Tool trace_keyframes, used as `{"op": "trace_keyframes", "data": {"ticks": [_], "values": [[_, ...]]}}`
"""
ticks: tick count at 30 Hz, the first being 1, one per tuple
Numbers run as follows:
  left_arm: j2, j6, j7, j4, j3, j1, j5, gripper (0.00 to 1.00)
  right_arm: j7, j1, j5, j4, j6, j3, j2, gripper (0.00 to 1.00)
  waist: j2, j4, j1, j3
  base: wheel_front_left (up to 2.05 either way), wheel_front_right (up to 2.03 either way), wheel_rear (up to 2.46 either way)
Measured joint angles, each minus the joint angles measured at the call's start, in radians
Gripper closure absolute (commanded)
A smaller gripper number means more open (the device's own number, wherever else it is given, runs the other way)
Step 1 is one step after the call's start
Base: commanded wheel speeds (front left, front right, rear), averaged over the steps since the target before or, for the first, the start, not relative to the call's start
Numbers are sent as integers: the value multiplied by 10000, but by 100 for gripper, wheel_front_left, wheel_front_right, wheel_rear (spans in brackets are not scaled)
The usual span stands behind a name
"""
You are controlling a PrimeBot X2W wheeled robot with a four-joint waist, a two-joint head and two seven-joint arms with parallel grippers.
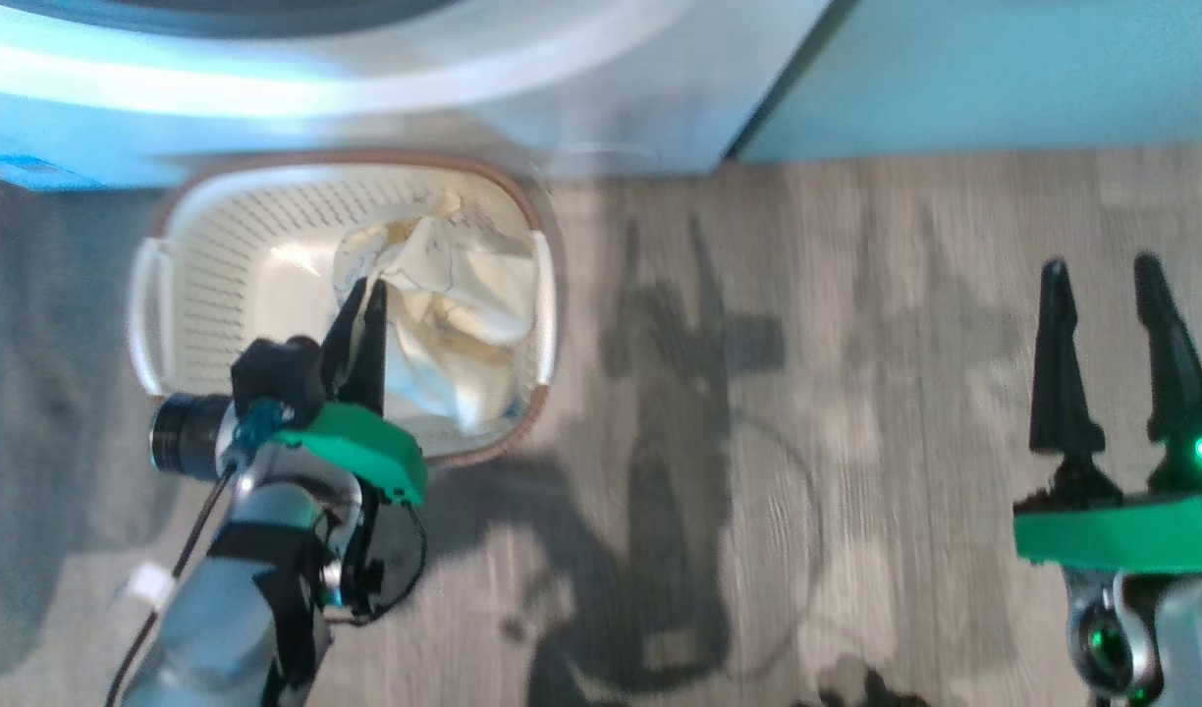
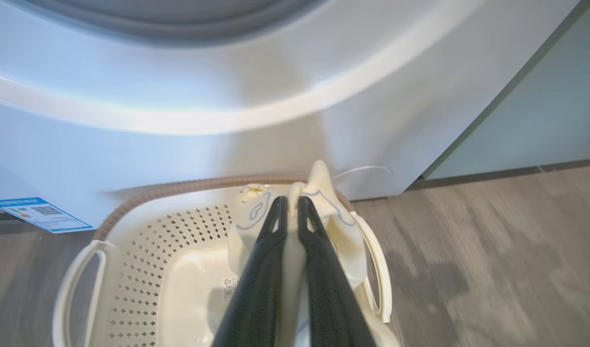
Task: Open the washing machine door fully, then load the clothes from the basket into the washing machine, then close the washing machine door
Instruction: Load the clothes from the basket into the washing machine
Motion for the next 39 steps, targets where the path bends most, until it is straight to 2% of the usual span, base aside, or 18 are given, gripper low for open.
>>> {"op": "trace_keyframes", "data": {"ticks": [8, 17, 29, 39], "values": [[-454, -132, -13, -2123, 805, 1622, 180, 100, 0, 756, -313, 359, 0, -58, 0, 0, 0, 638, 0, -1476, 0, 0, 0], [-497, -128, -13, -3467, 1365, 3006, 407, 100, 2, 1494, -368, 750, 0, 199, 0, 0, 0, 1044, 0, -3064, 0, 0, 0], [-274, 48, 297, -4548, 1429, 4644, 476, 100, 2, 2444, -368, 1080, 0, 543, 2, 0, 0, 1088, 0, -4687, 0, 0, 0], [-148, 148, 594, -5010, 1444, 5392, 458, 100, 2, 2993, -364, 1137, 0, 552, 2, 0, 0, 987, 0, -5238, 0, 0, 0]]}}
